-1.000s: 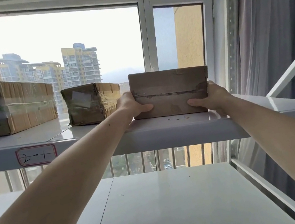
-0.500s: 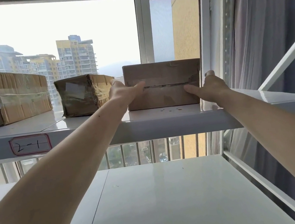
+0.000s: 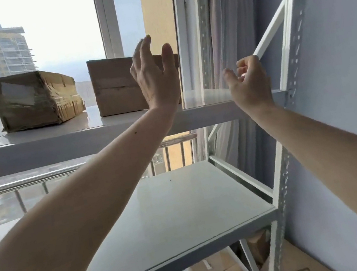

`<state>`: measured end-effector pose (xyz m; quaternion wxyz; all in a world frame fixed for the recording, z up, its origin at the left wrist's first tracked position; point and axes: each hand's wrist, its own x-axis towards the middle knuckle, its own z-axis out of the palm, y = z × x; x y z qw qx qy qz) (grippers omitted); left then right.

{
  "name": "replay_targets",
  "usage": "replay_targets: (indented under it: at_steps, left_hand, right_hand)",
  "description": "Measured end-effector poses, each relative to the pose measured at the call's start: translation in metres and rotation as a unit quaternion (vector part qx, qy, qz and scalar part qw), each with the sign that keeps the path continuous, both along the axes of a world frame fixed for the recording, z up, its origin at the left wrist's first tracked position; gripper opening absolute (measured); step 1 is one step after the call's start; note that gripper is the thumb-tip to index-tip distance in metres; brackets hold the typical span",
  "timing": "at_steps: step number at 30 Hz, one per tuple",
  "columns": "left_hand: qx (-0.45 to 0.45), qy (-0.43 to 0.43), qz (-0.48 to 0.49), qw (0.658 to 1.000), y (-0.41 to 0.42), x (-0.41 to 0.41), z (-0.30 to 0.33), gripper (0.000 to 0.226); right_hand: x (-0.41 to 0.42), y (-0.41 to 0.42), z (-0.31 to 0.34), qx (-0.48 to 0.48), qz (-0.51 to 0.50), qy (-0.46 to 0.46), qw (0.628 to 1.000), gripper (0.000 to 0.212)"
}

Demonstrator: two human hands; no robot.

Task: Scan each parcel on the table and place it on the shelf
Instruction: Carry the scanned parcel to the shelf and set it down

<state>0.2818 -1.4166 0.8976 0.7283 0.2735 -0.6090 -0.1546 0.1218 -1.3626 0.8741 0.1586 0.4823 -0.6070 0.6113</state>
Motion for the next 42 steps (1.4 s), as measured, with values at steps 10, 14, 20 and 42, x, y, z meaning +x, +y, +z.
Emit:
replay_targets:
  at_steps: [10,14,20,42]
  left_hand:
    - [0.115,-0.003,-0.235,0.965,0.123,-0.086,-0.061,0.039]
    - [0.149,-0.035,-0.312,0.938,0.192,-0.130,-0.083,0.038]
    - [0.188,-0.061,-0.455,0.868,0.321,-0.185,-0.114,0.040]
    - [0.275,-0.207,-0.666,0.662,0.774,-0.305,-0.235,0.042]
  right_hand:
    - [-0.046,0.174,-0.045,0.082,-0.171,-0.039,0.981,0.039]
    - [-0.064,0.256,-0.061,0.101,-0.225,-0.067,0.967,0.039]
    - [-0.085,0.390,-0.082,0.101,-0.312,-0.109,0.938,0.037]
    - [-0.123,0.862,-0.191,0.167,-0.499,-0.247,0.814,0.037]
